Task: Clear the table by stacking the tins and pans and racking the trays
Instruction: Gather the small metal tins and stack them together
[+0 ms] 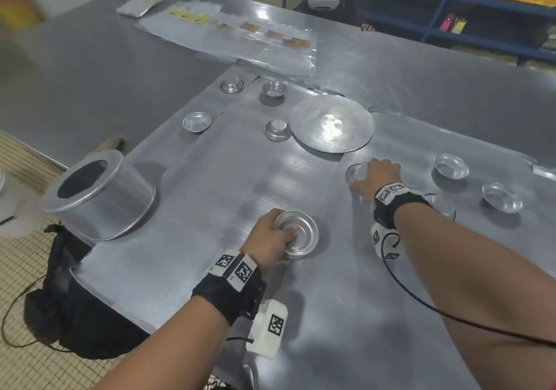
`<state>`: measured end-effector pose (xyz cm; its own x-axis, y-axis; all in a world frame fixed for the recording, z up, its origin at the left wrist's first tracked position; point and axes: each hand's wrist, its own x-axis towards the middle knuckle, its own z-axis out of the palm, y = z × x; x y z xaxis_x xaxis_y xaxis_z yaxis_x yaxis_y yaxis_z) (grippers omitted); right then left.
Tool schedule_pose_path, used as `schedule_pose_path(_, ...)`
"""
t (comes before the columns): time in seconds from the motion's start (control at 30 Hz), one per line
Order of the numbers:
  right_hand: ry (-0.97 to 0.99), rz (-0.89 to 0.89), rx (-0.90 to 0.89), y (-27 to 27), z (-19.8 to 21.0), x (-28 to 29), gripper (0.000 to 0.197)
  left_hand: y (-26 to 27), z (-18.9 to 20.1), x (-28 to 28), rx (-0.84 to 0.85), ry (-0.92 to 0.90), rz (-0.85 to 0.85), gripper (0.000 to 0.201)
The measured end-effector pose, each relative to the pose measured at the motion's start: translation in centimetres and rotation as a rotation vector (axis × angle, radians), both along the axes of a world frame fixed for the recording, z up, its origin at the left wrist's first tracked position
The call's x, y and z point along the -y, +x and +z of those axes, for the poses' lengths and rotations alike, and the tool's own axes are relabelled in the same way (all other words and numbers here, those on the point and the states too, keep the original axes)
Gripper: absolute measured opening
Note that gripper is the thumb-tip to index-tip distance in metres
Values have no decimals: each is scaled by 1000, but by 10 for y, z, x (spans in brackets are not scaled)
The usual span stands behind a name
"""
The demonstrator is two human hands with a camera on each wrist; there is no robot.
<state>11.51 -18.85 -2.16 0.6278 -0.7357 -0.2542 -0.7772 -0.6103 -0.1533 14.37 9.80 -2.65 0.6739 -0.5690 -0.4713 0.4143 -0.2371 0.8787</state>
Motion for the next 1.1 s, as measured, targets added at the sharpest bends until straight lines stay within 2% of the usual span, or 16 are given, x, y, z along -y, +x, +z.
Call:
schedule_pose_path(0.3,91,8,307,-27,10,-23,65,-12,7,-6,-56,2,25,17)
schedule_pose_path(0.5,232,10,480,-60,34,-63,83,-26,14,-7,-71,35,50,19)
schedule_pose_path(0.7,380,45,837,-97,47,-117,71,-40,21,-11,-91,6,70,19)
schedule_pose_path(0.8,492,82,980,-113,48,-144,67,-45,24,-12,-135,-16,112,37)
schedule_pose_path(0.9,588,115,1017,-128,47,-164,65,-48,29,-13,-175,-53,45,67)
schedule_pose_path(0.97,615,139,994,-134,46,-174,66,-50,35,-14,-220,-85,26,74)
schedule_pose_path(1.03,628,151,980,-137,43,-183,67,-51,40,-15,-228,-108,33,69)
schedule_pose_path(1.1,651,156,967,-137,40,-189,67,-52,44,-16,-198,-88,41,53)
